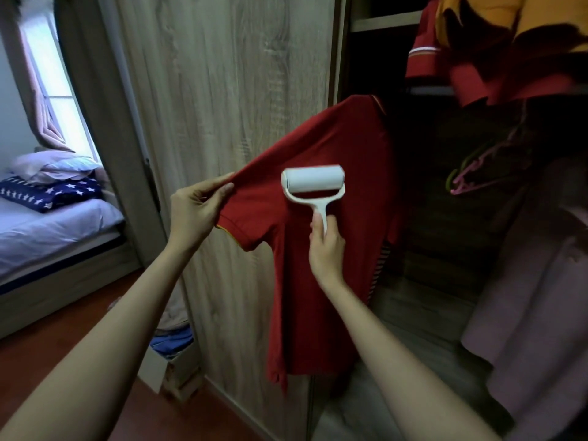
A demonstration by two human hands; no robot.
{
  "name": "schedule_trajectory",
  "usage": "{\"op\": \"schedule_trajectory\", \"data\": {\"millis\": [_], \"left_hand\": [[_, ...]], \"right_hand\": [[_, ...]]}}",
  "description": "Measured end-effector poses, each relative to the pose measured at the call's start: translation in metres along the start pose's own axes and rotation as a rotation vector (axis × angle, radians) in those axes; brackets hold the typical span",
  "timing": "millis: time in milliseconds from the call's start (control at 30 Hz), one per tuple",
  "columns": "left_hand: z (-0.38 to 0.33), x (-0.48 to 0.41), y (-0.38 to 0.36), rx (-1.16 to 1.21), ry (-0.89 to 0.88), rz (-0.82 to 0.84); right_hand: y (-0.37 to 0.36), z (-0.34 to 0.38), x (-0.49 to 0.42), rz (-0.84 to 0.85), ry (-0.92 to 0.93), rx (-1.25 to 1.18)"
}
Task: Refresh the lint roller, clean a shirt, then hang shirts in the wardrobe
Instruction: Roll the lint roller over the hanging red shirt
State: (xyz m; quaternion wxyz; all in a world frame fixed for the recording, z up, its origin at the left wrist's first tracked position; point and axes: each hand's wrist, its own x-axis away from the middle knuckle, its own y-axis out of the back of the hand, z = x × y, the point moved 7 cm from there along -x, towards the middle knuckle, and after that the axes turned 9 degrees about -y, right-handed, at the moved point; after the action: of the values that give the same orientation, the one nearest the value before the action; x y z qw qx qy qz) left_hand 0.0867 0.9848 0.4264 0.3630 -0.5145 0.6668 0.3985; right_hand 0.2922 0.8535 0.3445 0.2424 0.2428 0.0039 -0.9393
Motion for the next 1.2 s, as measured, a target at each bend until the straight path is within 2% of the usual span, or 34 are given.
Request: {"op": "schedule_trajectory", "data": {"millis": [133,333,567,767,967,1033,1200], "left_hand": [[-0.001,0.001,0.001,0.028,0.013,-0.02],[0.005,0.002,0.004,0.042,0.031,-0.055],[0.008,0.0,0.003,0.085,0.035,-0.103],[0.015,-0.002,0.004,0.09,0.048,-0.105],[0.014,-0.005,0.005,0.087,0.051,-0.105],[0.015,-0.005,0.007,0.088,0.061,-0.11],[0.017,-0.007,0.005,0.084,0.075,-0.105]], "right_hand": [[-0.001,0.018,-0.02,-0.012,0.065,0.012],[-0.009,-0.046,0.028,0.072,-0.075,0.024],[-0.005,0.007,-0.017,0.006,0.074,0.02],[-0.008,-0.057,0.034,0.081,-0.048,0.068],[-0.002,0.016,-0.023,-0.04,0.037,-0.026],[-0.001,0.02,-0.036,-0.042,0.044,-0.059],[0.001,-0.054,0.002,0.034,-0.196,-0.156]]}}
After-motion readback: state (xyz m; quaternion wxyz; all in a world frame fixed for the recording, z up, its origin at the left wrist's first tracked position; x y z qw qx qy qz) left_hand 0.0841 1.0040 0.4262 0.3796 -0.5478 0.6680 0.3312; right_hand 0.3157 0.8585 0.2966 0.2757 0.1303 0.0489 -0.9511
